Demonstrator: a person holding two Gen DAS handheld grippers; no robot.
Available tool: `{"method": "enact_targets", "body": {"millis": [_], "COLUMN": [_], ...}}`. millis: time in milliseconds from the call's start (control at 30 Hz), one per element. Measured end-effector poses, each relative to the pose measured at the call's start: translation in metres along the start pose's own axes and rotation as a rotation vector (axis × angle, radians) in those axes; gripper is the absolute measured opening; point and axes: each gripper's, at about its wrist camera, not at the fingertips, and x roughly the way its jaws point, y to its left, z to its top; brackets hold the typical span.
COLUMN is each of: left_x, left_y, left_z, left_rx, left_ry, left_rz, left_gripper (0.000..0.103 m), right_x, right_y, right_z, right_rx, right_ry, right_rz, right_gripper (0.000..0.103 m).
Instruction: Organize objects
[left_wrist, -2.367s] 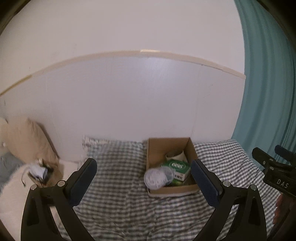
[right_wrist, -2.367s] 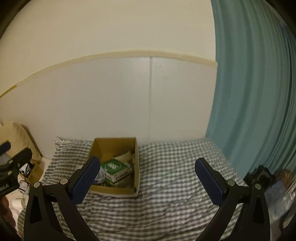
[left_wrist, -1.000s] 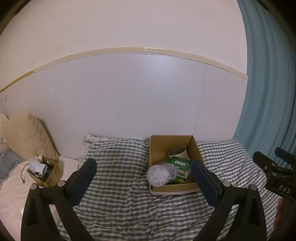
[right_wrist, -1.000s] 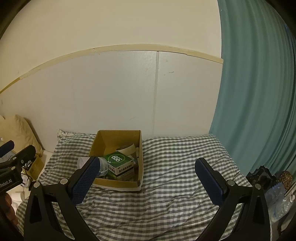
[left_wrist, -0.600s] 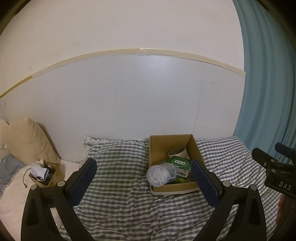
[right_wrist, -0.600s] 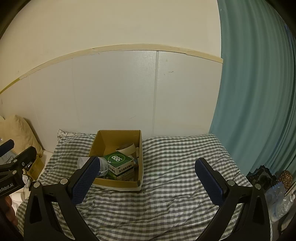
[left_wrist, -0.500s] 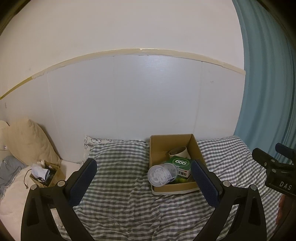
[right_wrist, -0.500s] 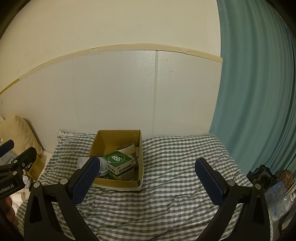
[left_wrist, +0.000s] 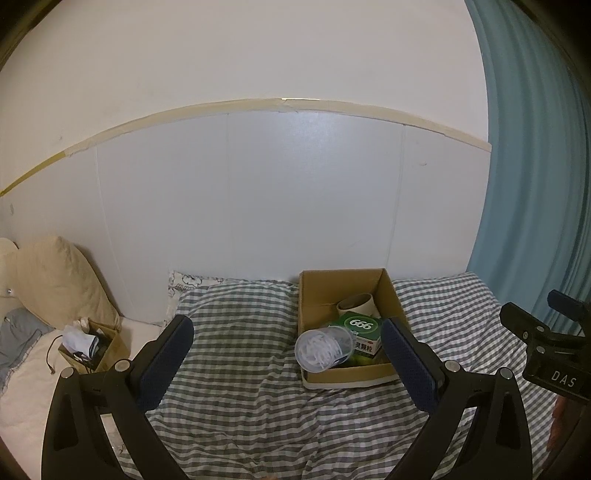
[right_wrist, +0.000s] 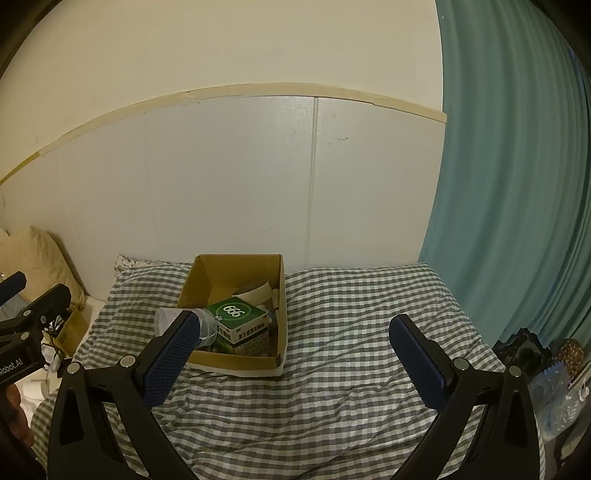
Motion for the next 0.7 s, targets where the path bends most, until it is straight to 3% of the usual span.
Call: {"method": "enact_targets", "body": {"millis": [700], "left_x": [-0.0004], "left_y": [-0.0044], "left_z": [-0.0036], "left_rx": [0.028], "left_ry": [-0.002], "left_rz": [0.004], "left_gripper": [0.103], "right_x": [0.0029], "right_y": [-0.0001], "right_z": [-0.0018], "right_rx": [-0.012], "right_ry": [0.008], "right_rz": [0.001], "right_gripper": [0.103]}}
